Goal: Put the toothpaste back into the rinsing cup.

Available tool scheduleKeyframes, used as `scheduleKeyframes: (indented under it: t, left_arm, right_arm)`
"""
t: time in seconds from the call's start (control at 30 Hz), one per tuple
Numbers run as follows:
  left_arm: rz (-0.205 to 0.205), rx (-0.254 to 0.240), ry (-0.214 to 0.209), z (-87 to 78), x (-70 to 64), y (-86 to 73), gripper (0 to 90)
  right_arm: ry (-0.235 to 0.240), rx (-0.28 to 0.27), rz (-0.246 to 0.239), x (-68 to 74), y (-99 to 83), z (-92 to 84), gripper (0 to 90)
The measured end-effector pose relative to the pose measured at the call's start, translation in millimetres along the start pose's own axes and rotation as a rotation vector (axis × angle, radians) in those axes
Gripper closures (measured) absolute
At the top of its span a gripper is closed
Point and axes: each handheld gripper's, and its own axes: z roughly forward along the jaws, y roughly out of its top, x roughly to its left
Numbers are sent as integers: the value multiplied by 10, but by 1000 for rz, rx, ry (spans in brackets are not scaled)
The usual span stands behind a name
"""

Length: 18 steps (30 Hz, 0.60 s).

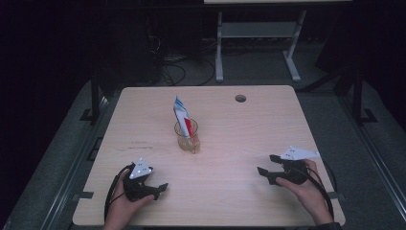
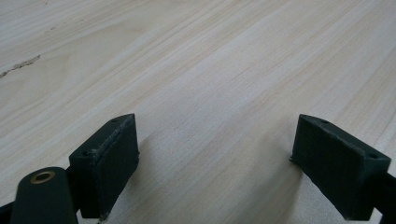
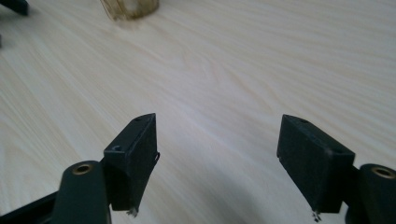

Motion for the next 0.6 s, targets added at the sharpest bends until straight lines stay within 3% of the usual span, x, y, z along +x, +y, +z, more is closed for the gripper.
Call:
scheduleKeyframes:
  t: [0.3, 0.43, 0.6]
  left_arm:
    - [5, 3, 0, -2, 3, 0, 134]
    - [5, 3, 0, -2, 3, 0, 134]
    - [5, 3, 0, -2, 3, 0, 134]
  right_arm:
    - [-80, 47, 17, -24, -300, -123, 231]
    - [-122, 96, 6, -8, -425, -156, 204]
    - [-132, 116, 16, -19, -503, -151, 183]
